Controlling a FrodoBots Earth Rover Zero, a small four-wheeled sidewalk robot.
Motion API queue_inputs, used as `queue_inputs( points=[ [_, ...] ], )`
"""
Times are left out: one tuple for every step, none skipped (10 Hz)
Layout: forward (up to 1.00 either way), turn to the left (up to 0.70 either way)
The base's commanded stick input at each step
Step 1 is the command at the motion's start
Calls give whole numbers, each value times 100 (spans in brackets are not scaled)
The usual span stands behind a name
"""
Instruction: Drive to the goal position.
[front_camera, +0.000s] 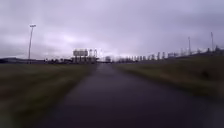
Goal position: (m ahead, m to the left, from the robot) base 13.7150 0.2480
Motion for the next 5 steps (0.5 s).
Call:
queue_inputs(
  points=[
    [100, 0],
    [100, 0],
    [100, 0],
    [100, 0],
    [100, 0]
  ],
)
